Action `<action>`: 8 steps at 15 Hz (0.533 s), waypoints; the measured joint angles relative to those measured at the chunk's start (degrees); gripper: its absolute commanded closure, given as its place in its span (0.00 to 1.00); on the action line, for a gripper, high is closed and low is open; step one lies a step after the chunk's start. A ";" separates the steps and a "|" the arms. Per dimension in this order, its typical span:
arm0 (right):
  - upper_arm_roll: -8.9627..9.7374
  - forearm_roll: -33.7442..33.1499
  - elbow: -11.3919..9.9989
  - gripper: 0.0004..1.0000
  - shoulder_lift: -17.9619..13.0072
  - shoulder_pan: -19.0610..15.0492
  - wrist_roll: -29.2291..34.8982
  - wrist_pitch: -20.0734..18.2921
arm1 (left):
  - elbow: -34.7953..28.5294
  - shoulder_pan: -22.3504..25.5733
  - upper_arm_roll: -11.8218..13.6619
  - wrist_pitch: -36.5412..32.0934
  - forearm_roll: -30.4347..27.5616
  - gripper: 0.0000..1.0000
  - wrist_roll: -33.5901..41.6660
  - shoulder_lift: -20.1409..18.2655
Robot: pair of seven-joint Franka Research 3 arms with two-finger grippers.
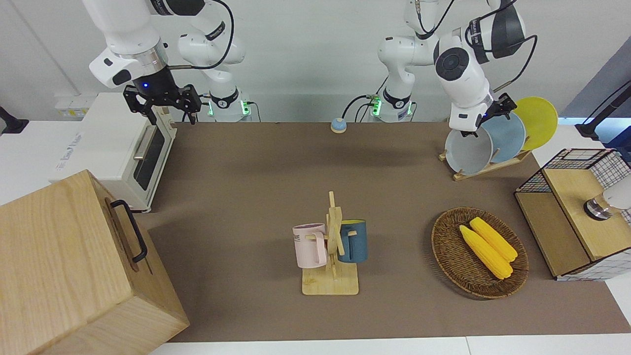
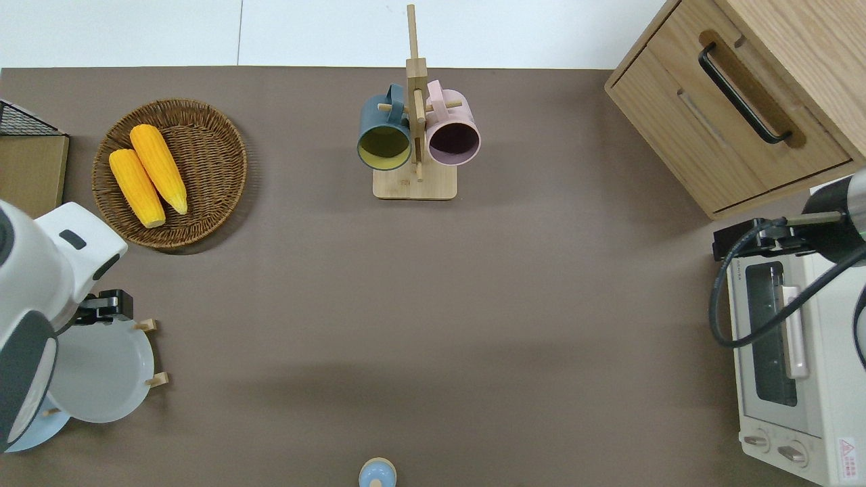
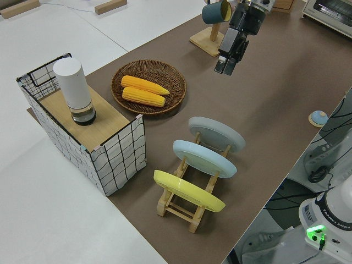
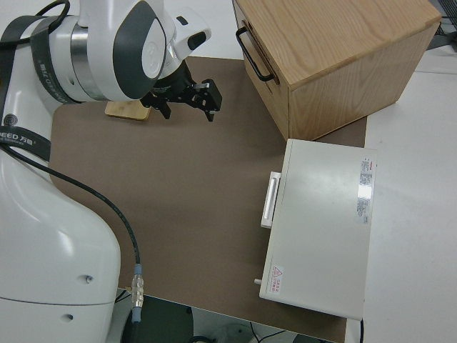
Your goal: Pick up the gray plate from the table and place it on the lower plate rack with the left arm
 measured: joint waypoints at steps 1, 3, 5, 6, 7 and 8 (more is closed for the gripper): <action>0.00 0.00 0.00 0.02 0.00 0.00 0.00 0.00 | 0.85 0.00 0.11 -0.41 -2.75 0.00 0.49 -0.03; 0.00 0.00 0.00 0.02 0.00 0.00 0.00 0.00 | 1.58 0.01 0.28 -0.55 -8.07 0.00 0.82 -0.02; 0.00 0.00 0.00 0.02 0.00 0.00 0.00 0.00 | 2.21 -0.02 0.11 -0.55 -12.86 0.00 2.31 -0.02; 0.00 0.00 0.00 0.02 0.00 0.00 0.00 0.00 | 2.47 -0.04 -0.14 -0.49 -14.07 0.00 3.29 -0.02; 0.00 0.00 0.00 0.02 0.00 0.00 0.00 0.00 | 2.70 -0.08 -0.50 -0.47 -15.28 0.00 4.37 -0.01; 0.00 0.00 0.00 0.02 0.00 0.00 0.00 0.00 | 2.84 -0.10 -0.88 -0.36 -16.89 0.00 5.31 -0.01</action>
